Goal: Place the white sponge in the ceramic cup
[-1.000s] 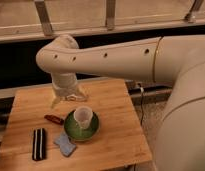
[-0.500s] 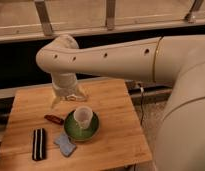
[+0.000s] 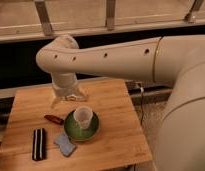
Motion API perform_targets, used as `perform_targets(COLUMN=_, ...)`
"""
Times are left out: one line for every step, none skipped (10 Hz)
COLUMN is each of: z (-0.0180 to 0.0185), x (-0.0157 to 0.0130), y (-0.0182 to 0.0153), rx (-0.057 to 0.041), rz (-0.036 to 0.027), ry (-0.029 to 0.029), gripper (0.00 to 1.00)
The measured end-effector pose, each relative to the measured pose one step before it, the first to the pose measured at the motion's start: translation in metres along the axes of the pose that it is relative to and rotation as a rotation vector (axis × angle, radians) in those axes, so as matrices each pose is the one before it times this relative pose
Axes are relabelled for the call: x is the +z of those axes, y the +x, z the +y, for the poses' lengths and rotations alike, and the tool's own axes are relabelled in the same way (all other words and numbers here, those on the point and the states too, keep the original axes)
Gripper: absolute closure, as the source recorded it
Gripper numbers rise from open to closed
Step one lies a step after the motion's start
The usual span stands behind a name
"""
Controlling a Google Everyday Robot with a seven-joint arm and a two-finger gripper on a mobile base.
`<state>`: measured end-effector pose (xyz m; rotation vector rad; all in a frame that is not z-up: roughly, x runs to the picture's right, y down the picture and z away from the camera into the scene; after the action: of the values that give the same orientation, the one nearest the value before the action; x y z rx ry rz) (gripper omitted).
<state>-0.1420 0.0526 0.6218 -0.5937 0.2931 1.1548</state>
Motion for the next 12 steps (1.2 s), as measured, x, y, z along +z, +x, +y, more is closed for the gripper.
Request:
perform_targets(z=-0.00003, x=0.00003, y=-0.00001, rx=0.00002, rz=0.00001, ry=0.00004, gripper=0.20)
perform_targets(z=0.00002, x=-0.00002, y=0.00000, rx=0.00005, rz=-0.00003, ry=-0.00004, gripper=0.20)
perform_targets(z=0.00000, x=-0.00002, y=-0.00001, rx=-0.00007, rz=-0.00007, ry=-0.00001, gripper=0.20)
perform_targets(z=0.00001, x=0.00000, y=-0.00001, rx=0.00001, rz=-0.00002, ry=-0.00002, gripper=0.20)
perform_targets(z=0.00001, x=0.00000, y=0.00001, rx=0.00001, rz=0.00005, ry=-0.00002, gripper=0.20)
perform_targets(z=0.00000, x=-0.00001, y=-0.00001, rx=-0.00002, rz=-0.00005, ry=0.00001, gripper=0.20)
perform_targets(z=-0.00006, x=0.00004, y=0.00002, rx=0.00008, rz=0.00010, ry=0.00006, gripper=0.20)
perform_targets(z=0.00002, x=-0.00002, y=-0.00001, rx=-0.00003, rz=-0.00004, ry=-0.00002, gripper=0.20)
perform_targets(z=-0.00003, x=-0.00063, y=-0.00010, rx=-0.00114, rz=-0.00195, ry=0.00121, gripper=0.20)
perform_targets(z=0.00075, x=-0.00286, y=-0.00059, rx=-0.01463, rz=-0.00974, ry=0.01351, gripper=0.20)
perform_targets(z=0.00868, x=-0.00471, y=-0.00133, rx=-0.03859, rz=-0.00215, ry=0.02627, gripper=0.20)
perform_targets(z=0.01231, x=-0.00292, y=-0.00279, rx=-0.04328, rz=0.00046, ry=0.02388, gripper=0.20)
